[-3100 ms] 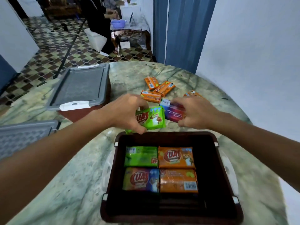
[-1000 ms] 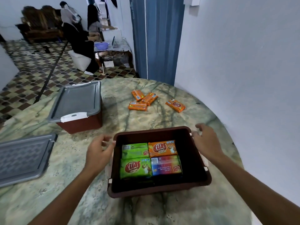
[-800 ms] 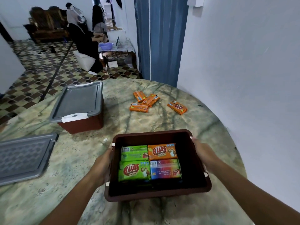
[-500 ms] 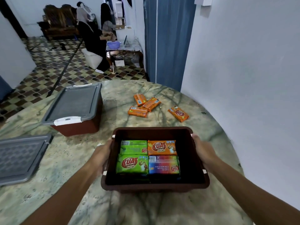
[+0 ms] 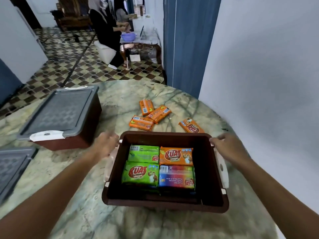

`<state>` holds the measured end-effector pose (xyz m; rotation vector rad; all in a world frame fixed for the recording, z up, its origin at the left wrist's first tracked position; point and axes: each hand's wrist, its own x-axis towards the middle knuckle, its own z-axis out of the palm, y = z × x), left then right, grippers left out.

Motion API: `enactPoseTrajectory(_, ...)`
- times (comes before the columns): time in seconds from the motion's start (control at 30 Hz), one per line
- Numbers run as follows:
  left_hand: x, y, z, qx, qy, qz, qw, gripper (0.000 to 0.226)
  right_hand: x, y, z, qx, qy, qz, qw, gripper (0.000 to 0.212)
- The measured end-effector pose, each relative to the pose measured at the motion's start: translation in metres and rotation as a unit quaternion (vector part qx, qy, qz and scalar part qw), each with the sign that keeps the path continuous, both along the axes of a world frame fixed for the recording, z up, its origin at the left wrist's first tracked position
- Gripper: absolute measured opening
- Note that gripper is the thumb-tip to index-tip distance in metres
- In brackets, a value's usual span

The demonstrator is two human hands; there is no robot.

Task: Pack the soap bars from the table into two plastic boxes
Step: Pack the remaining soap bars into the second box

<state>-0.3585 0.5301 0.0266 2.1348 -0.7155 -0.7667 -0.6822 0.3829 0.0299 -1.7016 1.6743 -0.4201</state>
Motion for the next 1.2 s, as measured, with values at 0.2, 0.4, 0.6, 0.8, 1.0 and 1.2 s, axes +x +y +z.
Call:
enactPoseTrajectory(0.2, 0.024, -0.105, 0.029, 0.083, -0.348, -0.284, 0.890, 0.035, 0.061, -0.082, 0.012, -0.069, -0.003, 0.081, 0.994, 0.018)
enactPoseTrajectory(0.4, 0.038, -0.182, -0.031, 0.277, -0.463, -0.462, 0.704, 0.046, 0.098, -0.125, -0.037, 0.028, 0.195, 0.217, 0.956, 0.048)
enactPoseTrajectory(0.6, 0.044, -0.203, -0.062, 0.311, -0.465, -0.461, 0.689, 0.073, 0.112, -0.130, -0.057, -0.017, 0.327, 0.284, 0.901, 0.066)
enactPoseTrajectory(0.8, 0.047, -0.189, -0.047, 0.253, -0.432, -0.440, 0.746, 0.069, 0.107, -0.123, -0.043, -0.032, 0.310, 0.246, 0.918, 0.054)
enactPoseTrajectory(1.0, 0.021, -0.136, 0.050, 0.106, -0.496, -0.443, 0.739, 0.068, 0.093, -0.062, 0.027, -0.283, 0.295, 0.292, 0.865, 0.062)
enactPoseTrajectory(1.2, -0.027, -0.050, 0.083, 0.070, -0.457, -0.484, 0.743, 0.077, 0.061, 0.029, 0.064, -0.217, 0.255, 0.383, 0.861, 0.073)
